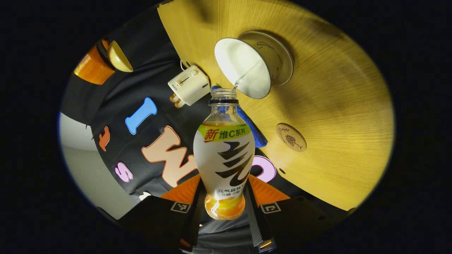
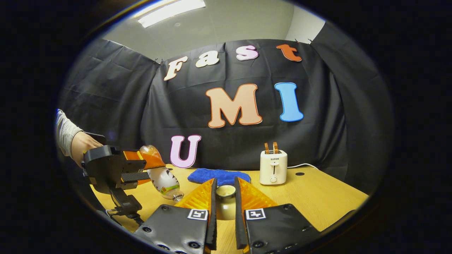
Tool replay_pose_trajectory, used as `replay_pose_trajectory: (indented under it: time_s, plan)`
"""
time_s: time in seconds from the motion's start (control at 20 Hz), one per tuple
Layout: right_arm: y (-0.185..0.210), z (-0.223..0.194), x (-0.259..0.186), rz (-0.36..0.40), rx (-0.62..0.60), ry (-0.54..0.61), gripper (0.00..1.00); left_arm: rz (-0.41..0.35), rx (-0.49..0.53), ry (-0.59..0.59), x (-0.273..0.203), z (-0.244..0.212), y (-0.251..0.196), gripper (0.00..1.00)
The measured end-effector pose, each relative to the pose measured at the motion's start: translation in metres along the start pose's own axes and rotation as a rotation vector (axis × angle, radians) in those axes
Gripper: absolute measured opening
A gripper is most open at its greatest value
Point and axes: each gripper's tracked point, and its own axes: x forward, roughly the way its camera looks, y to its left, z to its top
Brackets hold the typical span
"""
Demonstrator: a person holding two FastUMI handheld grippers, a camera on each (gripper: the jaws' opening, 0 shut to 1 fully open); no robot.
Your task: Open the teacup lid with one hand, grasp the water bottle and pour water into the teacup with the other hand; after pouring, place the water bottle on the coaster and then close the teacup lid.
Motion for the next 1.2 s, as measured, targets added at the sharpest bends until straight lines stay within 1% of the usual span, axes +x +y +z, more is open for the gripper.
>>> replay_pose_trajectory:
  time_s: [0.1,0.15,0.2,0.4,0.5,0.55,0.7,0.8,0.9,0.95,1.05,1.15,1.2]
  plan:
    - [0.0,0.003,0.0,0.0,0.0,-0.006,0.24,-0.001,0.005,0.001,0.001,0.002,-0.001,0.57]
    - [0.001,0.003,-0.001,0.0,0.0,-0.008,0.26,-0.002,0.007,-0.002,0.002,0.003,-0.001,0.56]
    - [0.0,0.003,-0.001,-0.001,0.0,-0.009,0.24,0.0,0.007,-0.003,0.002,0.004,-0.001,0.56]
    - [0.0,0.003,0.0,0.0,0.001,-0.006,0.24,-0.002,0.003,-0.005,0.001,0.003,-0.002,0.57]
    - [0.002,0.002,-0.001,0.002,-0.002,-0.006,0.24,-0.013,-0.001,0.001,0.003,0.002,-0.005,0.56]
    - [0.002,0.002,0.0,0.002,-0.003,-0.005,0.24,-0.015,-0.003,0.001,0.004,0.002,-0.005,0.57]
    - [0.002,0.001,0.0,0.002,-0.004,-0.002,0.24,-0.015,-0.013,-0.003,0.004,0.002,-0.007,0.56]
    - [0.001,0.0,0.0,0.002,-0.004,0.0,0.26,-0.021,-0.032,-0.005,0.005,0.003,-0.01,0.55]
    - [0.002,0.001,0.0,0.005,-0.004,0.0,0.24,-0.023,-0.079,-0.014,0.005,0.003,-0.014,0.56]
    - [0.002,0.001,0.0,0.006,-0.004,-0.002,0.24,-0.024,-0.121,-0.024,0.006,0.004,-0.015,0.55]
    - [0.002,0.001,0.001,0.006,-0.003,-0.002,0.22,-0.053,-0.233,-0.033,0.005,0.005,-0.026,0.55]
    - [0.002,-0.001,0.001,0.006,-0.003,0.001,0.24,-0.076,-0.38,-0.064,0.007,0.015,-0.034,0.55]
    - [0.001,-0.002,0.002,0.006,-0.003,0.003,0.24,-0.088,-0.433,-0.072,0.004,0.016,-0.039,0.55]
